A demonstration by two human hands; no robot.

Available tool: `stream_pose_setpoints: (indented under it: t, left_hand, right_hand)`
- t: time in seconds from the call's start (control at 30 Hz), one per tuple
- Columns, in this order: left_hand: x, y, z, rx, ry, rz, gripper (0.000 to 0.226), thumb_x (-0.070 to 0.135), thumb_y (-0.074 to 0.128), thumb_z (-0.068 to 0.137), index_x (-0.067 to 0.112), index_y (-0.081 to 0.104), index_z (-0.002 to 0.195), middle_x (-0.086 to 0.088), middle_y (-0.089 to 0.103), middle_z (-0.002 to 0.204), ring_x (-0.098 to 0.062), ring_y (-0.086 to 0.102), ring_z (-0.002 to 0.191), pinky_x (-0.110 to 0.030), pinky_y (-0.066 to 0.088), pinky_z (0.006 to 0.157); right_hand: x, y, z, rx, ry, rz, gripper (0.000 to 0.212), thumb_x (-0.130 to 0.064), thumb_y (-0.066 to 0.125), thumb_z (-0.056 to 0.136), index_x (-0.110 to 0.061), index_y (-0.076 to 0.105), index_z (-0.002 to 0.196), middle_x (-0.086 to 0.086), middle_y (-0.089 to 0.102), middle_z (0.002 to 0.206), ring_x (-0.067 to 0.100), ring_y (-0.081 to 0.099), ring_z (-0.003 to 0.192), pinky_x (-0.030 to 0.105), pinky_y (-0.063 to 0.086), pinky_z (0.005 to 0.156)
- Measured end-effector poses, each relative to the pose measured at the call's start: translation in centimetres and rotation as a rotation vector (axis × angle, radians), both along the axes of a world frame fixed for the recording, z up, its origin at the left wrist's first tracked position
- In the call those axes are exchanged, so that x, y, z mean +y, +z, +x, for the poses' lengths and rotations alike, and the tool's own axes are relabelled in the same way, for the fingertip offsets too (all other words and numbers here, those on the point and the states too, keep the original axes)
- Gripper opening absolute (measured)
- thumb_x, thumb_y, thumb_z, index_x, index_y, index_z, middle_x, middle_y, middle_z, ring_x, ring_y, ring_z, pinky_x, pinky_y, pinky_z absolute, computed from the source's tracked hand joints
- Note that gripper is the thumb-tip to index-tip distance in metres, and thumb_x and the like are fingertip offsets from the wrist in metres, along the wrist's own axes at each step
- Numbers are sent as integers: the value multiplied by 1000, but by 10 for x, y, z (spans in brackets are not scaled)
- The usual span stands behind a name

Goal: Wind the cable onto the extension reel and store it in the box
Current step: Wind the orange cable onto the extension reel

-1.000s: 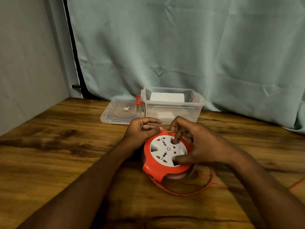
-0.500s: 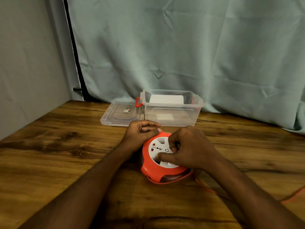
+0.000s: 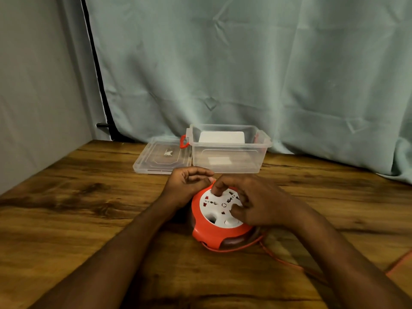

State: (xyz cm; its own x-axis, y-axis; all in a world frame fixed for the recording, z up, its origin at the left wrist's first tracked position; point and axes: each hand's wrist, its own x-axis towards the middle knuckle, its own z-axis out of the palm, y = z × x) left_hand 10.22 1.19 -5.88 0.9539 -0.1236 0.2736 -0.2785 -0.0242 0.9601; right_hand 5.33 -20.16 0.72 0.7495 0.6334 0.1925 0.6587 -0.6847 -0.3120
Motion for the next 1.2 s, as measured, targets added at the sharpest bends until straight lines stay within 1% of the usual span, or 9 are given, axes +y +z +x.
stream_pose_setpoints:
  t: [0.13,0.37,0.5,0.6,0.77,1.0,1.07,1.13,1.2]
  left_hand:
    - [0,0,1,-1,9,10,19,5,70,89,7,73,107,-8,79,96,-22,77,87,-27,61,70]
    - [-3,0,0,-1,2,24,20,9,72,89,10,73,108,-6,79,96,-24,77,86,-30,63,69]
    - [-4,1,-1,1,-22,19,23,10,73,87,8,73,110,-8,79,96,-24,77,87,-30,62,71]
    - [-3,0,-2,-6,-32,-4,24,8,74,86,6,73,111,-12,79,97,-30,76,88,-34,63,74]
    - [-3,-1,-2,-2,-43,-39,26,7,76,85,5,72,111,-15,78,97,-35,75,91,-41,62,80]
    - [-3,-4,3,-8,-56,-31,25,5,74,86,5,72,111,-15,78,98,-32,75,92,-41,61,82]
    - [-3,-4,3,-5,-60,-37,25,3,72,87,3,71,112,-16,78,99,-31,75,94,-39,62,82]
    - [-2,-4,4,-7,-61,-26,26,2,71,87,4,71,113,-16,78,100,-32,75,95,-41,62,83]
    - [-2,-5,4,-5,-59,-23,25,3,71,88,5,71,113,-16,78,100,-33,75,96,-44,61,85]
  right_hand:
    - [-5,-5,8,59,29,-23,69,-3,73,77,-36,57,137,-22,65,129,-25,52,83,4,40,66]
    - [-12,-3,13,131,12,-7,93,-8,80,79,-50,26,142,-22,69,126,-7,63,74,21,52,60]
    - [-11,0,10,169,-5,8,95,-10,84,75,-48,22,137,-19,71,121,-9,61,73,19,51,60]
    - [-9,0,9,169,-6,36,96,-13,88,72,-51,22,131,-17,72,120,-6,63,75,30,60,68]
    - [-7,1,4,146,-65,35,93,-35,95,64,-55,27,124,-17,71,105,5,66,103,36,62,85]
    - [6,-5,2,-30,-118,-34,44,-66,86,65,-33,59,77,-14,63,62,1,62,60,24,46,52]
    - [11,-10,1,-88,-100,-21,43,-64,81,72,-26,61,67,-22,57,55,0,61,61,20,41,52]
    - [14,-16,0,-96,-78,22,48,-65,77,73,-24,58,59,-30,56,53,4,72,78,29,50,57]
    - [15,-18,0,-117,-61,41,49,-67,73,73,-26,53,56,-21,56,52,9,75,85,36,56,63]
